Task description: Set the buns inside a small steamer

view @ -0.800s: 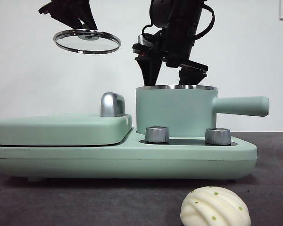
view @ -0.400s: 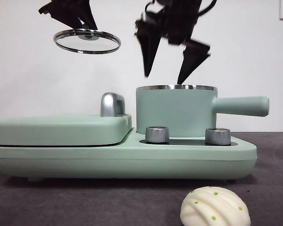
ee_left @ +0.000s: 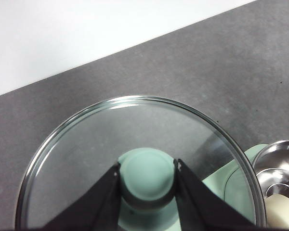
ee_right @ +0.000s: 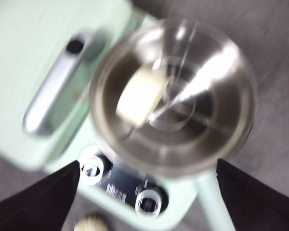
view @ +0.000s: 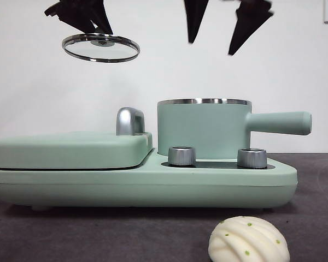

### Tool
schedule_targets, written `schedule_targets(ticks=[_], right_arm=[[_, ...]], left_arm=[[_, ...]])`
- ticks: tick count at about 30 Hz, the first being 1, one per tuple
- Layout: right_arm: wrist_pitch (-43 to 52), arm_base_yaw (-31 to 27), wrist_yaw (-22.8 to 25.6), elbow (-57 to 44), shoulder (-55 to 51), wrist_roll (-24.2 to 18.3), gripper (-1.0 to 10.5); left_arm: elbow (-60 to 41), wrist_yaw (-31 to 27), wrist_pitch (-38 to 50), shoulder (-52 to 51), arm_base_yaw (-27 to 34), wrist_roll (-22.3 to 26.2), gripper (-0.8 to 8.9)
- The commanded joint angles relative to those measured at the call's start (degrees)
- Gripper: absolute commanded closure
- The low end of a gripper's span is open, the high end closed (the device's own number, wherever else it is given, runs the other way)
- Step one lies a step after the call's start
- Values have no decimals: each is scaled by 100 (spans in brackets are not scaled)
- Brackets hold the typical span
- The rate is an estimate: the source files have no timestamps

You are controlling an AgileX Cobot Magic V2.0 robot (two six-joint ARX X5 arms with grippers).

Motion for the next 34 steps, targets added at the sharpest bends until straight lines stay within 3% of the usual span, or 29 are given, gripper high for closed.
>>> schedule_targets(ticks=[1, 5, 12, 16, 21, 34], right_arm=[[-452, 232, 105, -649, -466, -42, 495], [26, 728, 332, -2000, -1355, 70, 495], [1593, 1954, 485, -4474, -2583, 1366, 495], [2736, 2625, 984, -5650, -2743, 1991, 495], [3842, 2933, 1128, -6618, -2577, 2310, 495], [4503, 2868, 955, -7180, -2197, 2406, 497]], left_arm=[[212, 39, 146, -59, -11, -50, 798], [212, 39, 149, -59, -17, -55, 798], [212, 39, 140, -59, -15, -87, 798], [212, 39, 140, -59, -17, -92, 798], [212, 39, 127, -59, -48, -94, 798], [212, 39, 20, -59, -81, -92, 798]])
